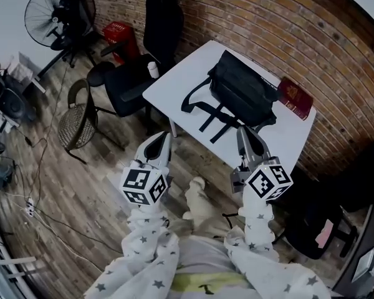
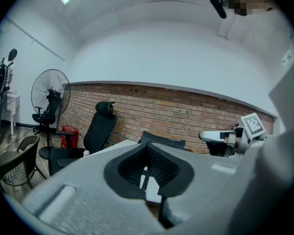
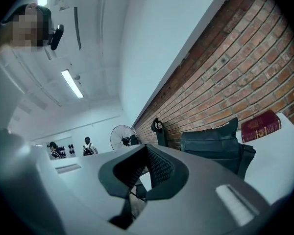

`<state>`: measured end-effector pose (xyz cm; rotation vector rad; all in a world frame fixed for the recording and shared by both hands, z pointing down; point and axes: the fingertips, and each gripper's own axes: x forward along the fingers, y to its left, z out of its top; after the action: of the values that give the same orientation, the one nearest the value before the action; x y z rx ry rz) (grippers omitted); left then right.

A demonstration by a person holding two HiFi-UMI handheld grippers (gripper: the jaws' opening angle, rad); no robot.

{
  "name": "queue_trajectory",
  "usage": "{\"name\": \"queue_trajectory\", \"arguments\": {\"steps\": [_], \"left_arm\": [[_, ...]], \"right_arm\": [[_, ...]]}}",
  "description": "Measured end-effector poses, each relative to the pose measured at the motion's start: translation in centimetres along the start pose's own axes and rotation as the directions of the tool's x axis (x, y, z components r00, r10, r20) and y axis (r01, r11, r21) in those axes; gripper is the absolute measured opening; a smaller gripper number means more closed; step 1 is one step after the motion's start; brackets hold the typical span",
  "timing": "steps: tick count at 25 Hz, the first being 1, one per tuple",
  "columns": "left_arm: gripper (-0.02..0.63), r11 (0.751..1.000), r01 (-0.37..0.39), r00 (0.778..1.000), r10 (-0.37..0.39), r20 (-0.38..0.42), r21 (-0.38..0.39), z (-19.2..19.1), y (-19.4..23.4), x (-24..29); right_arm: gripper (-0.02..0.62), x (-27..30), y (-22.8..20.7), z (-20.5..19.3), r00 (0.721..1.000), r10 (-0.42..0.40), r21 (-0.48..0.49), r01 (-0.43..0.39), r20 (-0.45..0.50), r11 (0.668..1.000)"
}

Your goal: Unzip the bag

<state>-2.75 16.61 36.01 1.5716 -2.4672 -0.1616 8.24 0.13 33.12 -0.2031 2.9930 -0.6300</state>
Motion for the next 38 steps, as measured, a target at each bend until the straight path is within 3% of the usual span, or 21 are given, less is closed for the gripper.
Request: {"name": "queue_trajectory", "arguments": {"steps": [11, 23, 38], "left_arm": [[-0.002, 0.995, 0.098, 0.994, -0.097, -0.051, 0.019, 0.1, 1.8, 10.1], [-0.002, 0.988, 0.15, 0.983, -0.146, -0.108, 0.024, 0.8, 4.1, 19.2], [-0.002, 0.974, 0.225, 0.959, -0.221, -0.18, 0.005, -0.4, 5.2, 26.4]], "right_arm": [[-0.008, 6.6, -5.6, 0.3, 0.999, -0.052, 0.023, 0.052, -0.003, 0.998], [-0.007, 13.7, -10.6, 0.6, 0.996, -0.083, 0.067, 0.084, -0.022, 0.994], [-0.005, 18.3, -12.5, -2.0, 0.991, -0.073, 0.063, 0.08, -0.111, 0.995]]}}
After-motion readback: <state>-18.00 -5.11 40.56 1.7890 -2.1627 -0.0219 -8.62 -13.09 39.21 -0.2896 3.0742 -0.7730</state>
